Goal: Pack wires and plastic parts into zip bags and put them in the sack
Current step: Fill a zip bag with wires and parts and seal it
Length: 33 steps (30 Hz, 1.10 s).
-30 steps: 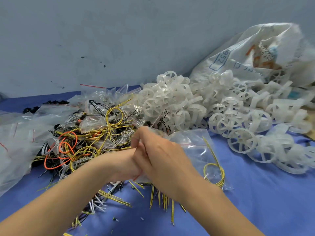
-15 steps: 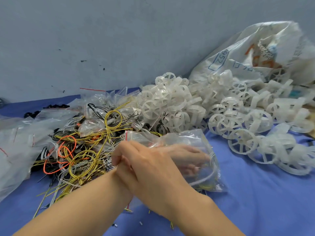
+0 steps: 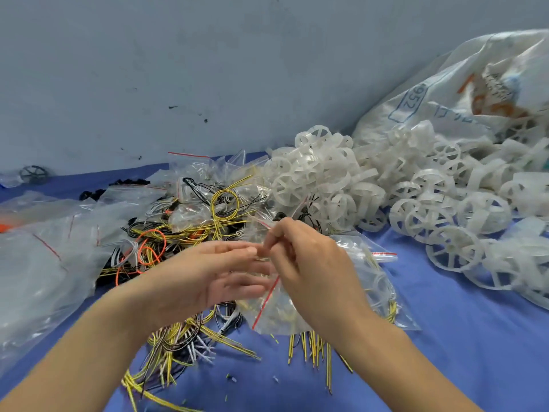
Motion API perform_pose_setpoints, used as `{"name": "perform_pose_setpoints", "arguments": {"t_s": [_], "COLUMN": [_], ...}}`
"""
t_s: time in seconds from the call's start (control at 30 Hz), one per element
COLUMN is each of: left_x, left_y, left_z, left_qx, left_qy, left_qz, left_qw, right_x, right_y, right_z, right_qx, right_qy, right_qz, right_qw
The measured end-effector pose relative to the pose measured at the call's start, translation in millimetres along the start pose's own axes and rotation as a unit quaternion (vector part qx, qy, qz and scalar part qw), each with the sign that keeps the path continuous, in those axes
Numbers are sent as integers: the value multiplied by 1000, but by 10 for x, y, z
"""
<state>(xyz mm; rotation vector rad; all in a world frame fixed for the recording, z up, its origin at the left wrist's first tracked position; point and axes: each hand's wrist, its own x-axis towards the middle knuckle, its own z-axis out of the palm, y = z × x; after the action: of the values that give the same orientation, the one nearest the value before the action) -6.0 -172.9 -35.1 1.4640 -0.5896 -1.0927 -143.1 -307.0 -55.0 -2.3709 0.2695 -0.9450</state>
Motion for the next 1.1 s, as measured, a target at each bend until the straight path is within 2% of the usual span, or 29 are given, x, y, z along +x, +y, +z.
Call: {"name": "perform_pose_setpoints", "arguments": {"t_s": [0.07,0.1,0.17,0.2,0.3,0.43,0.53,0.73,0.87,0.93,1.0,1.1], "left_x": [-122,-185,-321,-361,-423,-445,-410,-453,-425,-415,-433,-511], "left_y": [65,91,106,83,-52,-197,-266,-332,-350,-352,-326,-182], "left_z": [-192,-316,-552,-626,-756,-767,-738,-659,-602,-588,-615,-688], "left_qx": [16,40,123,162,277,431,506,598,675,675,655,633], "left_qy": [52,106,215,235,196,118,125,121,142,139,141,174], "left_qz": [29,44,55,51,2,-30,-40,-171,-130,-107,-99,-50], "left_qw": [998,993,967,957,941,894,852,773,713,717,735,753], "right_x": [5,4,-13,-24,-55,-74,-71,-83,-86,-86,-87,-78], "right_y": [21,34,49,54,65,94,126,136,139,147,156,165], "right_z": [45,63,99,114,157,178,172,184,186,184,181,169], "right_qx": [-22,-30,-44,-51,-68,-77,-72,-82,-81,-76,-75,-82], "right_qy": [1,1,1,-1,-1,24,38,43,43,41,41,44], "right_qz": [3,3,1,-1,-6,0,7,-2,-7,-2,2,6], "right_qw": [1000,1000,999,999,998,997,997,996,996,996,996,996]}}
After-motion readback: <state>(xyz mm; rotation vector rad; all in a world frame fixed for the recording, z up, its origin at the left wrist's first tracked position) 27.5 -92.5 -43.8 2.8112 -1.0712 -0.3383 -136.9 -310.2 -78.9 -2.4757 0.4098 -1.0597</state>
